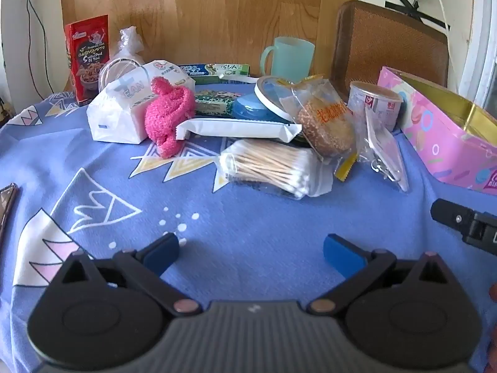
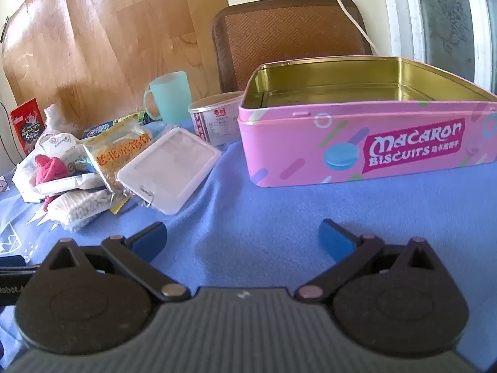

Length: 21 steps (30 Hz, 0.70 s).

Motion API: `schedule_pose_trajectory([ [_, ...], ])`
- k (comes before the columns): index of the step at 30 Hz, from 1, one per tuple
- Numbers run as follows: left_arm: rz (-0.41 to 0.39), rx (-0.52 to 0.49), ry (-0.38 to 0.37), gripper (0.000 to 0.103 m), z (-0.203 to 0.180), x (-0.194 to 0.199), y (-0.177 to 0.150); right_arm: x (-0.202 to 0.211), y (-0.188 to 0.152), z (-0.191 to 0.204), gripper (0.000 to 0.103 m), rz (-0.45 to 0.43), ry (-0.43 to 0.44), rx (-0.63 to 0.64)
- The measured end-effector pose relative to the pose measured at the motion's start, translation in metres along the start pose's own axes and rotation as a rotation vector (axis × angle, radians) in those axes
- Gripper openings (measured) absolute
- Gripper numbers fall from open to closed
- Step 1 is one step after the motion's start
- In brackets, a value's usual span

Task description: Organize soft objects

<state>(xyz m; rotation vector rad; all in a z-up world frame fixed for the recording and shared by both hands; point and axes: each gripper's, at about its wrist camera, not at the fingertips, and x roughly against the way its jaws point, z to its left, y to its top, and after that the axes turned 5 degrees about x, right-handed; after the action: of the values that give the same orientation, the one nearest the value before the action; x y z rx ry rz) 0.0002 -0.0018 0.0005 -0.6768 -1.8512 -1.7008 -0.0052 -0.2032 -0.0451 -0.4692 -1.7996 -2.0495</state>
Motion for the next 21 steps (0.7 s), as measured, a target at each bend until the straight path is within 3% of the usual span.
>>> schedule_pose_trajectory([
  [3,-0.007,0.019,-0.021,0.103,0.001,0.003,0.003,0.0,0.0,0.0,0.103,-0.005,0.003,0.0],
  [8,-0.061,0.018,-0.137,0.103,0.025,0.008,-0.003,0.003,-0.001,0.005,0.103,-0.005,0.035,0.042],
  [9,-0.078,0.031,-0.15,0.102,0.03,0.011,-0.006,0.004,0.0,0.008,0.098,-0.009,0.054,0.061],
  [10,-0.093,0.06,-0.148,0.097,0.037,0.013,-0.005,0.007,0.003,0.008,0.089,-0.014,0.063,0.078],
  [14,-0.233,0.117,-0.074,0.096,0.065,0.019,0.012,0.016,0.014,0.049,0.077,-0.084,0.108,0.274],
  [16,-0.266,0.112,-0.045,0.096,0.073,0.015,0.02,0.02,0.018,0.058,0.069,-0.113,0.111,0.353],
  [19,-0.237,0.117,-0.036,0.096,0.077,-0.001,0.024,0.009,0.027,0.077,0.066,-0.128,0.102,0.465],
  [21,-0.201,0.128,-0.095,0.095,0.084,-0.004,0.022,-0.005,0.032,0.082,0.066,-0.117,0.088,0.506],
])
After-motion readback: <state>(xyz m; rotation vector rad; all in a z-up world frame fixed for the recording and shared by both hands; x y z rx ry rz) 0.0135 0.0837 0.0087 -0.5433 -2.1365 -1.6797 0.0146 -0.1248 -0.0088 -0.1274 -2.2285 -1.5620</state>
